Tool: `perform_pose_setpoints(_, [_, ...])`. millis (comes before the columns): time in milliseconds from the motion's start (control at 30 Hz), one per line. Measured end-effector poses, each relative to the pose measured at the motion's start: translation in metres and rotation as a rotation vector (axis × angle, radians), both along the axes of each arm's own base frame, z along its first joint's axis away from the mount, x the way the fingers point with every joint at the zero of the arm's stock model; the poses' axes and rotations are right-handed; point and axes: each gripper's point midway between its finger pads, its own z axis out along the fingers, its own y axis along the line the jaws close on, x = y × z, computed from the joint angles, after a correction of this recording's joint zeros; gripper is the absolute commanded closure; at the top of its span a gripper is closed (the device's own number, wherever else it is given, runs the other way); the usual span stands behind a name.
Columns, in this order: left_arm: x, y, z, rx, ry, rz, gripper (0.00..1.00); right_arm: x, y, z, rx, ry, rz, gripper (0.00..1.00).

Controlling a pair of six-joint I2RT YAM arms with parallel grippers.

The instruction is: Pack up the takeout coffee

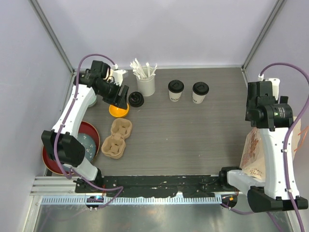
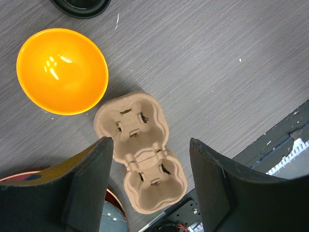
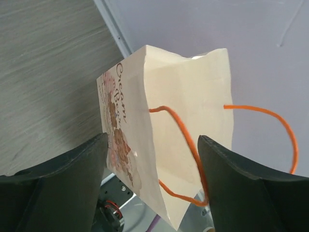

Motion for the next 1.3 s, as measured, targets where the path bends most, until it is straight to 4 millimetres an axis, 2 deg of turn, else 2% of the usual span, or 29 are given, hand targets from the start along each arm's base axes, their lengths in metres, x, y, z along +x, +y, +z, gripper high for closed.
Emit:
perform_pose_setpoints(33, [-0.001,0.001,0.000,0.004,0.003,0.001,0.32,0.000,0.001,-0.005,0.002,0.024,0.011,0.51])
perform_pose_setpoints(100, [-0.002,0.002,-0.001,0.009,0.007,0.003,0.32,0.002,0.001,-0.009,-0.002,0.055,0.028,0.72])
perform_pose_setpoints(133, [-0.002,0.002,0.000,0.009,0.007,0.003,0.32,0.003,0.002,-0.009,-0.003,0.056,0.033,0.99])
perform_pose_setpoints(367, [-0.003,0.002,0.001,0.010,0.002,-0.001,0.32,0.005,0.004,0.010,0.002,0.001,0.055,0.99])
perform_pose_setpoints(500, [-0.004,0.003,0.005,0.010,-0.015,-0.008,0.32,0.020,0.028,0.027,0.101,-0.069,0.193,0.99])
perform_pose_setpoints(667, [-0.008,0.004,0.012,0.013,-0.042,-0.022,0.31,0.037,0.082,0.043,0.250,-0.138,0.473,0.99])
perform_pose_setpoints(800, [-0.011,0.005,0.014,0.017,-0.048,-0.030,0.31,0.040,0.129,0.037,0.353,-0.111,0.709,0.99])
perform_pose_setpoints(967, [-0.010,0.008,0.013,0.033,-0.054,-0.033,0.31,0.043,0.184,0.021,0.439,-0.045,0.969,0.99])
perform_pose_setpoints(1067, [-0.009,0.010,0.012,0.045,-0.055,-0.028,0.31,0.050,0.219,0.022,0.457,-0.049,1.125,0.99])
perform_pose_setpoints(1167, [-0.008,0.013,0.012,0.055,-0.057,-0.021,0.31,0.059,0.255,0.031,0.439,-0.084,1.287,0.99])
perform_pose_setpoints(1300, [-0.006,0.020,0.011,0.069,-0.059,0.001,0.31,0.066,0.289,0.035,0.382,-0.094,1.459,0.99])
